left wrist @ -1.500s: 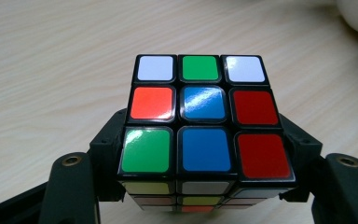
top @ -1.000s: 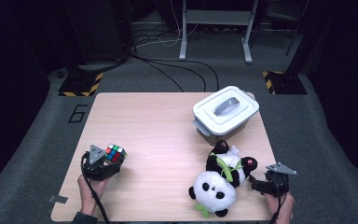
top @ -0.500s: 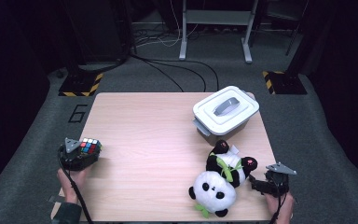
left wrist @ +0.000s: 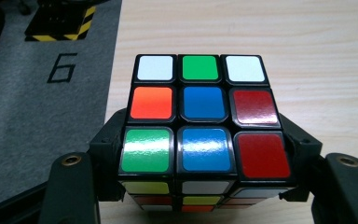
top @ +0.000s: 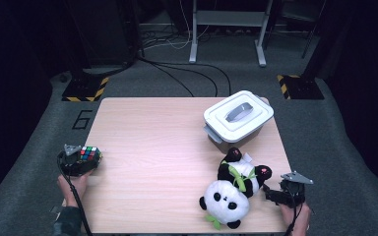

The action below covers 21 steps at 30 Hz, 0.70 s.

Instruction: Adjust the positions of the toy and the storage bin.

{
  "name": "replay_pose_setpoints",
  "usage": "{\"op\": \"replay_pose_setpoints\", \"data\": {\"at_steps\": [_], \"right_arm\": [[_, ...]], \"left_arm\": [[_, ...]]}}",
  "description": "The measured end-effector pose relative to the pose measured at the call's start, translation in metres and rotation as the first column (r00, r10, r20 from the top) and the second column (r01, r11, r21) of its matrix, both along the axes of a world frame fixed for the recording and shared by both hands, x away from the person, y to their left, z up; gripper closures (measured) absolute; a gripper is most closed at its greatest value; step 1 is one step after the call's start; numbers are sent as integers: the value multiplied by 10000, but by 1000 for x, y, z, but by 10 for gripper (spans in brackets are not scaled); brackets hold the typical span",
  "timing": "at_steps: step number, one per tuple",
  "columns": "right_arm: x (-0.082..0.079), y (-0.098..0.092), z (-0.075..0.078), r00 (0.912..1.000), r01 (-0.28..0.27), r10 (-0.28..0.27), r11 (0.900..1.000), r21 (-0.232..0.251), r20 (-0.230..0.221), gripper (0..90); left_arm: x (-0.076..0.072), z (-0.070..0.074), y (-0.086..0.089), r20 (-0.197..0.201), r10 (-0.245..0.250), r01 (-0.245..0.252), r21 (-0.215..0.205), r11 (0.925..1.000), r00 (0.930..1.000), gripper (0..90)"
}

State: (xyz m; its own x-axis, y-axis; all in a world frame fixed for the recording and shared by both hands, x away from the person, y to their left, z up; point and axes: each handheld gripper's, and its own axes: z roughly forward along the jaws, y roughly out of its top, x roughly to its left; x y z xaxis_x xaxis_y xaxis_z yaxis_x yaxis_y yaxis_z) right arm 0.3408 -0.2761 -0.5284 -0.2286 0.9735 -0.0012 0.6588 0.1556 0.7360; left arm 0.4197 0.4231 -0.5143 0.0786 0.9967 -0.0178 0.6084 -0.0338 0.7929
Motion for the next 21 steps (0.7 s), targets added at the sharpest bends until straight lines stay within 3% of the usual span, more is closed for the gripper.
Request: {"op": "replay_pose_setpoints", "data": {"at_steps": [5, 8, 10, 11, 15, 20, 21], "right_arm": [[0, 0, 0, 10000, -2, 2, 10000, -1, 3, 98], [0, 0, 0, 10000, 4, -4, 10000, 6, 0, 98], [0, 0, 0, 10000, 7, -7, 10000, 6, -1, 98], [0, 0, 0, 10000, 5, -5, 10000, 6, 2, 97], [0, 0, 0, 10000, 8, -8, 10000, 11, -1, 98], [0, 0, 0, 10000, 17, -17, 10000, 9, -1, 98], [0, 0, 0, 10000, 19, -19, 10000, 12, -1, 98]], "left_arm": [[-2, 0, -1, -31, 19, -20, -56, 10000, 10000, 333], [-8, 4, 0, -16, 174, -174, -220, 9996, 9998, 201], [-11, 7, 1, 50, 160, -159, -236, 9996, 9999, 153], [-17, 12, -1, 269, 114, -108, -196, 9998, 9996, 149], [-27, 21, -7, 453, -155, 158, -72, 9998, 9989, 137], [-42, 39, -33, 959, -810, 803, 113, 9967, 9921, 112], [-43, 42, -37, 950, -974, 948, 319, 9950, 9907, 111]]}}
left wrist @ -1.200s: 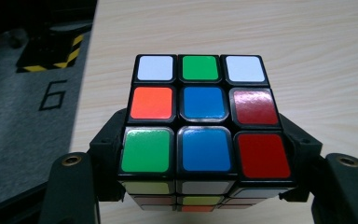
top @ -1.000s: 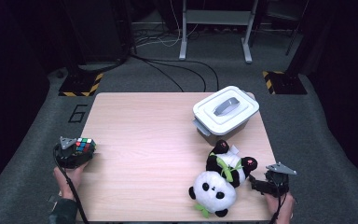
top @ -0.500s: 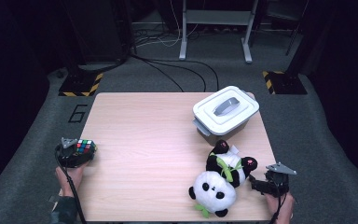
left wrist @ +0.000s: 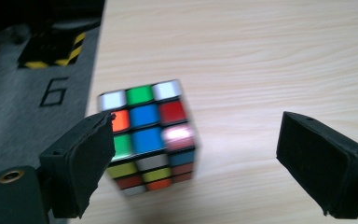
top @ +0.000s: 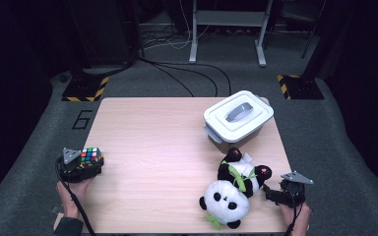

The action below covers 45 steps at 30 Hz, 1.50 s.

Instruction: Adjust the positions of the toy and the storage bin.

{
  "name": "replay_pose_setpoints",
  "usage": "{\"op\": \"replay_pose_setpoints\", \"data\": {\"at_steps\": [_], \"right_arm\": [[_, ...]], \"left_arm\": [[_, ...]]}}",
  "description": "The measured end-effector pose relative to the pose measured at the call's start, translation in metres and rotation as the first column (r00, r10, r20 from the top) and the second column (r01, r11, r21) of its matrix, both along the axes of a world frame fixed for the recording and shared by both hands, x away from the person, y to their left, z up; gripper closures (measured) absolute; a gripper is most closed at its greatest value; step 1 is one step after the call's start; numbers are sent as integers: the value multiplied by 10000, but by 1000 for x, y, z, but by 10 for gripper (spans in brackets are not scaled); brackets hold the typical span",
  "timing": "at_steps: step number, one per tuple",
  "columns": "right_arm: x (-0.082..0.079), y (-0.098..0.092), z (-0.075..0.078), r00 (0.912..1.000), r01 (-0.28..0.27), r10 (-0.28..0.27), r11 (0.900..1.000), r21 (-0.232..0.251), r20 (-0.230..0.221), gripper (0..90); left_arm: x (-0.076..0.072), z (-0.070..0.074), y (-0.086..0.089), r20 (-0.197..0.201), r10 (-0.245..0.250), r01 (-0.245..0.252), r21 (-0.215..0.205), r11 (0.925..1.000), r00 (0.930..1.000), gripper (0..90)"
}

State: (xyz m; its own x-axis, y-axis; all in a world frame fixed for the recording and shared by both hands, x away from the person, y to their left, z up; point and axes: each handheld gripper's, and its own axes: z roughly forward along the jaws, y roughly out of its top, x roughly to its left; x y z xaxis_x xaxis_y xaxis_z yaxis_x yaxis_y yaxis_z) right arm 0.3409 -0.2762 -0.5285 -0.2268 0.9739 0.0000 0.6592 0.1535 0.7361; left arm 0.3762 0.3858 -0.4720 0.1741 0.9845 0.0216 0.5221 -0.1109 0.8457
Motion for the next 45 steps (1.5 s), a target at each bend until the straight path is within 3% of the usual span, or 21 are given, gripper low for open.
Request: {"op": "replay_pose_setpoints", "data": {"at_steps": [6, 11, 13, 18, 19, 20, 24, 28, 29, 30, 31, 33, 39, 42, 43, 44, 45], "right_arm": [[0, 0, 0, 10000, 3, -3, 10000, 2, -1, 98], [0, 0, 0, 10000, 2, -2, 10000, 1, 0, 98], [0, 0, 0, 10000, 2, -2, 10000, 3, 1, 98], [0, 0, 0, 10000, 4, -4, 10000, 2, -1, 99], [0, 0, 0, 10000, 4, -4, 10000, 2, -1, 99], [0, 0, 0, 10000, 4, -4, 10000, 2, 1, 99], [0, 0, 0, 10000, 5, -5, 10000, 1, 9, 100], [0, 0, 0, 10000, 13, -13, 10000, 4, 7, 100], [0, 0, 0, 10000, 12, -12, 10000, 5, 9, 100], [0, 0, 0, 10000, 16, -16, 10000, 5, 5, 100], [0, 0, 0, 10000, 13, -13, 10000, 3, 7, 100], [0, 0, 0, 10000, 13, -13, 10000, 3, 9, 100], [0, 0, 0, 10000, 17, -17, 10000, 4, 9, 101], [0, 0, 0, 10000, 17, -17, 10000, 6, 7, 101], [0, 0, 0, 10000, 19, -19, 10000, 7, 6, 101], [0, 0, 0, 10000, 15, -15, 10000, 3, 9, 101], [0, 0, 0, 10000, 17, -17, 10000, 5, 8, 101]], "left_arm": [[-4, 10, -14, 232, -244, 241, 103, 9997, 9994, 110], [-11, 15, -30, 409, -748, 746, 62, 9972, 9964, 104], [-14, 16, -39, 473, -1034, 1032, 56, 9946, 9935, 102], [-21, 13, -74, 373, -2204, 2205, 6, 9754, 9747, 99], [-21, 13, -74, 373, -2204, 2205, 6, 9754, 9747, 96], [-23, 11, -87, 300, -2594, 2596, -23, 9657, 9653, 94], [-29, 7, -110, 247, -3436, 3438, -43, 9390, 9388, 85], [-33, 1, -135, 13, -4362, 4362, 28, 8999, 8999, 74], [-33, 1, -135, 13, -4362, 4362, 28, 8999, 8999, 73], [-34, 0, -141, -40, -4574, 4574, 23, 8892, 8892, 70], [-37, -3, -154, -118, -4887, 4887, 17, 8724, 8724, 68], [-39, -6, -167, -325, -5076, 5083, 213, 8609, 8610, 66], [-49, -11, -199, -393, -5884, 5885, -88, 8084, 8076, 63], [-54, -16, -216, -582, -6444, 6450, -115, 7641, 7624, 64], [-56, -17, -221, -559, -6566, 6573, -79, 7536, 7521, 65], [-56, -17, -221, -559, -6566, 6573, -79, 7536, 7521, 67], [-58, -19, -226, -562, -6692, 6697, -112, 7425, 7410, 69]]}}
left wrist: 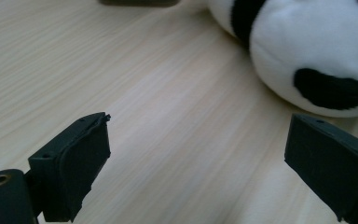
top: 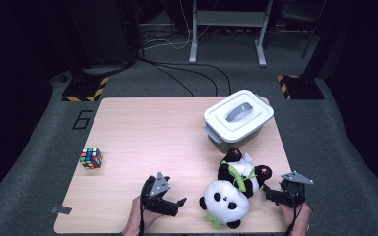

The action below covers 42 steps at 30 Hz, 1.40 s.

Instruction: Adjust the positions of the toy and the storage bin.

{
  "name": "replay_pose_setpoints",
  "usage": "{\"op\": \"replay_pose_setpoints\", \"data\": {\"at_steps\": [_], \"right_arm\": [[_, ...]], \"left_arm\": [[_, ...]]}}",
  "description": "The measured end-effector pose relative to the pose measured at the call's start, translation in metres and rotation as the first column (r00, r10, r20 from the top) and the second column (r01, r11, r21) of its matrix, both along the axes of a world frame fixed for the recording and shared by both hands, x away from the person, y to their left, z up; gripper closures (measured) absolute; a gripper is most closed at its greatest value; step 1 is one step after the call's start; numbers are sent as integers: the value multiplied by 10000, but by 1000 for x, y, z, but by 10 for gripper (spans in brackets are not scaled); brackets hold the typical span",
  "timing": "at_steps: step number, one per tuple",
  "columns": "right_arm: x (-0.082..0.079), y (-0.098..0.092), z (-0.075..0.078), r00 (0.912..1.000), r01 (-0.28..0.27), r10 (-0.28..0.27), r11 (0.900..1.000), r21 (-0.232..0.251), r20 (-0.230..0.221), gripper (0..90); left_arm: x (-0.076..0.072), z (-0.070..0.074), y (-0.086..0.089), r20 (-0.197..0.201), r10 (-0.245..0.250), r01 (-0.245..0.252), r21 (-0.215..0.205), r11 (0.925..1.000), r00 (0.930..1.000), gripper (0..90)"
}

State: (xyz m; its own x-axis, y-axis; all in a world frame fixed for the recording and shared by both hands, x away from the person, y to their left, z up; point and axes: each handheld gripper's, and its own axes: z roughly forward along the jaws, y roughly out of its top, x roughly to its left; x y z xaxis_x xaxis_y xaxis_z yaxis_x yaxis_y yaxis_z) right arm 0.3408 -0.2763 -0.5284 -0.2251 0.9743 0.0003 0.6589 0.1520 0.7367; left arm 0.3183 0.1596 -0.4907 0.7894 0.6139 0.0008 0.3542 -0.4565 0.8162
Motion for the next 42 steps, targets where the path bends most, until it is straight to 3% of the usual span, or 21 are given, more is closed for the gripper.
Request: {"op": "replay_pose_setpoints", "data": {"at_steps": [1, 4, 14, 22, 23, 26, 32, 40, 42], "right_arm": [[0, 0, 0, 10000, -2, 2, 10000, -2, 2, 101], [0, 0, 0, 10000, 1, -1, 10000, 1, 3, 101], [0, 0, 0, 10000, 6, -6, 10000, 4, -1, 102], [0, 0, 0, 10000, 1, -1, 10000, -3, 3, 102], [0, 0, 0, 10000, 3, -3, 10000, -2, 2, 102], [0, 0, 0, 10000, 2, -2, 10000, -1, 3, 102], [0, 0, 0, 10000, 3, -3, 10000, -3, 3, 102], [0, 0, 0, 10000, 8, -8, 10000, -1, 2, 102], [0, 0, 0, 10000, 6, -6, 10000, -2, 4, 102]], "left_arm": [[-2, -2, -9, -36, -383, 383, 12, 9993, 9993, 69], [-6, -5, -21, -129, -889, 890, 92, 9960, 9960, 81], [-9, -10, -45, -186, -2170, 2169, -46, 9762, 9760, 188], [-6, -10, -50, -177, -2744, 2736, -377, 9611, 9615, 372], [-6, -10, -49, -228, -2971, 2959, -442, 9542, 9546, 424], [-8, -10, -50, -139, -3153, 3145, -428, 9483, 9489, 549], [-8, -10, -51, -128, -3262, 3256, -377, 9448, 9452, 639], [-6, -8, -48, 16, -3629, 3628, -233, 9316, 9318, 749], [-4, -7, -45, 7, -3634, 3634, -224, 9314, 9316, 757]]}}
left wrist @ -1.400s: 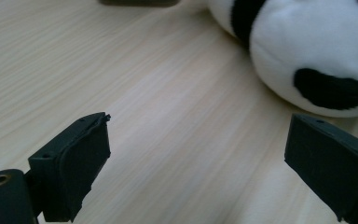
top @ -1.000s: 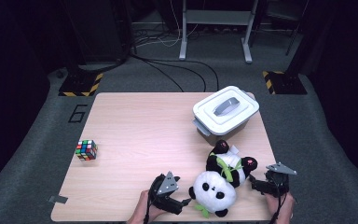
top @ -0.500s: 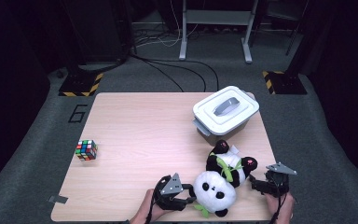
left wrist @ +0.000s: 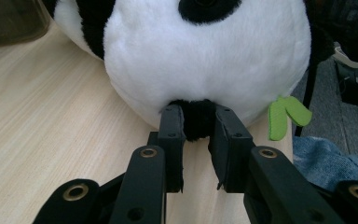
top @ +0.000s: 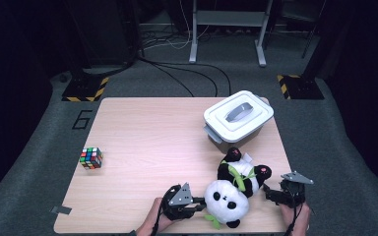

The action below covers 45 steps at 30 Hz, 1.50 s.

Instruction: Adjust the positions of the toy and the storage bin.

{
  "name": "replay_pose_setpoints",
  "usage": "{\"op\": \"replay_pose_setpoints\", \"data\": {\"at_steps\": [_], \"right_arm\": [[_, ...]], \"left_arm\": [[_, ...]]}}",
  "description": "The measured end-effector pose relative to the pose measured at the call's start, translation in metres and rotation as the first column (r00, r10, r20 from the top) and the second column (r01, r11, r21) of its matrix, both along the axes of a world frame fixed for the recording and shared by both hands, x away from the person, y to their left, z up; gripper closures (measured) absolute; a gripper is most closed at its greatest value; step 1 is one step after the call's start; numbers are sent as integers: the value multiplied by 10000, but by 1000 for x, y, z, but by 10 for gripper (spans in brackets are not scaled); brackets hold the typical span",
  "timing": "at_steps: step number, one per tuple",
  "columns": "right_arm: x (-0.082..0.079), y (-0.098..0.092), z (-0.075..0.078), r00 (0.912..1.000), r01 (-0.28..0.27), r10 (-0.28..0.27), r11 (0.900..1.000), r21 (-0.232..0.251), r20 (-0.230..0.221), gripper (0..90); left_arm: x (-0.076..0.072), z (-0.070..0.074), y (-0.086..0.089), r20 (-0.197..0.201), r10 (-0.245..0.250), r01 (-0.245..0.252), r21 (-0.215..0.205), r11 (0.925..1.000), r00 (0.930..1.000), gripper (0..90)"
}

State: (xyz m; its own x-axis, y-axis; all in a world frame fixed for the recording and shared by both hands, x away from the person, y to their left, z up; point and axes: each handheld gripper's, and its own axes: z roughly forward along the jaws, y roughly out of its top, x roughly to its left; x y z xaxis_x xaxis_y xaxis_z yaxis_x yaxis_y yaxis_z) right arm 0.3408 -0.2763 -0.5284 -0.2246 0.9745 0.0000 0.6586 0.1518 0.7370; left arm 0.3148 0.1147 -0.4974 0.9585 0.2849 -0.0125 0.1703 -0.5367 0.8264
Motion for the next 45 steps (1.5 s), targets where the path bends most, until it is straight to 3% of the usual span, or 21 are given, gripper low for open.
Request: {"op": "replay_pose_setpoints", "data": {"at_steps": [12, 18, 31, 40, 45], "right_arm": [[0, 0, 0, 10000, 2, -2, 10000, 1, -1, 102], [0, 0, 0, 10000, 25, -25, 10000, 6, -9, 102], [0, 0, 0, 10000, 44, -44, 10000, 6, -7, 102], [0, 0, 0, 10000, 58, -58, 10000, 4, -6, 102], [0, 0, 0, 10000, 78, -78, 10000, 6, -3, 102]], "left_arm": [[13, 2, 26, -339, -432, 431, -27, 9991, 9985, 768], [18, 5, 43, -371, -404, 408, 120, 9991, 9985, 769], [28, 6, 82, -455, -73, 83, 223, 9997, 9989, 779], [44, 7, 120, -620, 379, -352, 446, 9984, 9974, 782], [42, 6, 125, -709, 724, -696, 408, 9967, 9949, 752]]}}
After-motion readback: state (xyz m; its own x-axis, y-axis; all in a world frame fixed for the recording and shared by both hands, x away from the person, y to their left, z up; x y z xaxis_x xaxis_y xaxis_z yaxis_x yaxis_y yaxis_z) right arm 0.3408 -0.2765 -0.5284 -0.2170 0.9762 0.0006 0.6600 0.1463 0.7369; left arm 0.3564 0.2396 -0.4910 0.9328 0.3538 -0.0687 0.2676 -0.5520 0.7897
